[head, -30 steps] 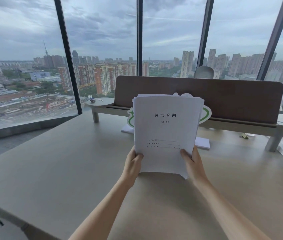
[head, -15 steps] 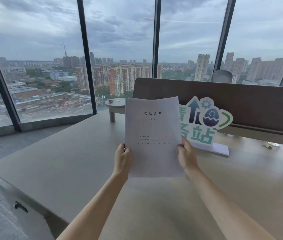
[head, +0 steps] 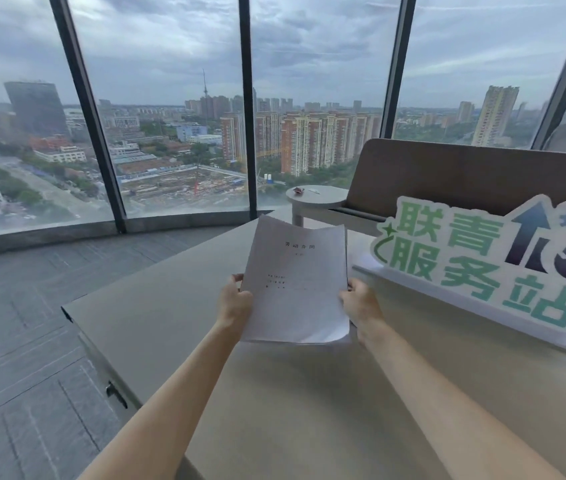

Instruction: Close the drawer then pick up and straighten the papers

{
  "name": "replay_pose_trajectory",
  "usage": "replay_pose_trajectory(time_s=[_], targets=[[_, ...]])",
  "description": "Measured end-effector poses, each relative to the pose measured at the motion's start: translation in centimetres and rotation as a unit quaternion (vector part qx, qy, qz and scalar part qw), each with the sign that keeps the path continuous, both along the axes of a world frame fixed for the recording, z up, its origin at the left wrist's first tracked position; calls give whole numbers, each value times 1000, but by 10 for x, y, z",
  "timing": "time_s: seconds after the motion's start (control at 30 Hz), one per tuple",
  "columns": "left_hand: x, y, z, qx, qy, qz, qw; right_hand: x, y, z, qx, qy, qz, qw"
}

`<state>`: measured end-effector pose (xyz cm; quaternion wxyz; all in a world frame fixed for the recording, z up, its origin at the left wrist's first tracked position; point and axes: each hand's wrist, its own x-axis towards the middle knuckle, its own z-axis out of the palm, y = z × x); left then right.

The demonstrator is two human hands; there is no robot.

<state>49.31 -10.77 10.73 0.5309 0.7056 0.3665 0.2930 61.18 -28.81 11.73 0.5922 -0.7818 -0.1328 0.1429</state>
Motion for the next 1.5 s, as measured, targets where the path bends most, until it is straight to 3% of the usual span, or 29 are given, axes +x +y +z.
replay_pose_trajectory(time_s=[0.17,0.5,1.07,1.33,1.5], targets=[[24,58,-10,46,66,-5,997,27,50,-14,-13,41,43,998],[86,138,-15,117,162,-21,980,83,113,-32,-84,-31,62,994],[124,172,-15,265,211,-36,940,103,149,-27,-234,-99,126,959],[126,176,-21,340,272,-65,898,109,155,-21,-313,-145,156,925],[123,175,-12,361,220,-41,905,109,154,-17,-334,-187,158,910]])
